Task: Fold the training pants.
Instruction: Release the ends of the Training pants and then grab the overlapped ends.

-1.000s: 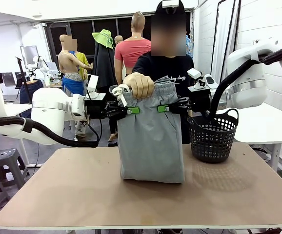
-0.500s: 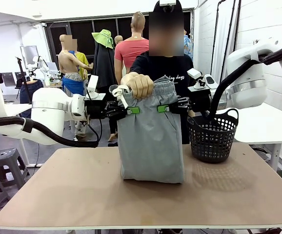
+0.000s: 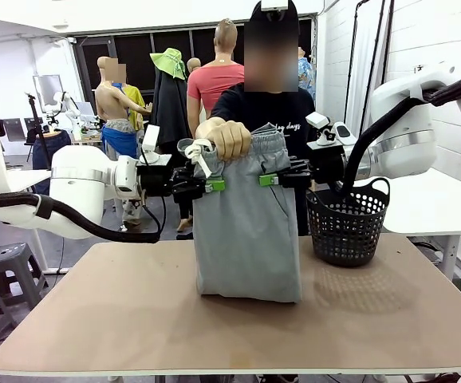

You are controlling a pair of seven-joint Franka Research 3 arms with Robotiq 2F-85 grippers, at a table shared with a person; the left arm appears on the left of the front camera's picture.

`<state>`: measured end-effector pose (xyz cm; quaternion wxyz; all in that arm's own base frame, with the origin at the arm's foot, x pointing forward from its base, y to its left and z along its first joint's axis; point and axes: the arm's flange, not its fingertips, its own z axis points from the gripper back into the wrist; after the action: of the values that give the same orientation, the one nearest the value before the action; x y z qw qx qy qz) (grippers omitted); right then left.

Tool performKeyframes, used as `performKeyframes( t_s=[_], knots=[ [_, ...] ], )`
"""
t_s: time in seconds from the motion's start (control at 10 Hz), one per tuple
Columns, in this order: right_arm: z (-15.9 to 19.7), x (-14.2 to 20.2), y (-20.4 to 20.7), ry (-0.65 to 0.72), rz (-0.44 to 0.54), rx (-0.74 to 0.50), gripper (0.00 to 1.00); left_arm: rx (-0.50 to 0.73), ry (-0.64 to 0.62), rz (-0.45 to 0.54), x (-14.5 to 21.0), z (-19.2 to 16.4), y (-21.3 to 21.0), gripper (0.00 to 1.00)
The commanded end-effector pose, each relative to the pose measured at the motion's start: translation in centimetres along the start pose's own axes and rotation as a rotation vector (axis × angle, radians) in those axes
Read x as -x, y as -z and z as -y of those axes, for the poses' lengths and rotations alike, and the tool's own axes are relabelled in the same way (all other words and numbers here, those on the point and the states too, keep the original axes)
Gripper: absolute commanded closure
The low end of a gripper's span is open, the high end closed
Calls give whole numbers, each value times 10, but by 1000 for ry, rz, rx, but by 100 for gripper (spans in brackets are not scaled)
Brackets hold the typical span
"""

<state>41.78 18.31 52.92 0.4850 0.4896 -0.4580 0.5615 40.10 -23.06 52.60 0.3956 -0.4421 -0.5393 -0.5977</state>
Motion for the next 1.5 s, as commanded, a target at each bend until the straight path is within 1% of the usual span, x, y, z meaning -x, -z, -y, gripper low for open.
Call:
performKeyframes(
  t_s=[0.0,0.1,0.7,0.8,0.9,1.1,1.4],
  knots=[
    [-2,-4,-2,28,7,-7,10,-40,-26,11,-4,7,-3,2],
    [-2,-4,-3,36,10,-8,0,-46,-29,13,-4,7,-4,0],
    [0,0,0,56,17,6,0,-64,-61,25,-6,13,-7,0],
    [0,-1,0,40,3,15,0,-80,-70,20,-6,14,-8,9],
    [1,0,-1,26,7,8,0,-81,-74,21,-6,16,-10,9],
    [-2,1,-4,19,5,29,0,-105,-108,37,-7,24,-13,9],
    [-7,2,-14,8,-2,62,0,-139,-125,40,-8,35,-23,9]
  ],
)
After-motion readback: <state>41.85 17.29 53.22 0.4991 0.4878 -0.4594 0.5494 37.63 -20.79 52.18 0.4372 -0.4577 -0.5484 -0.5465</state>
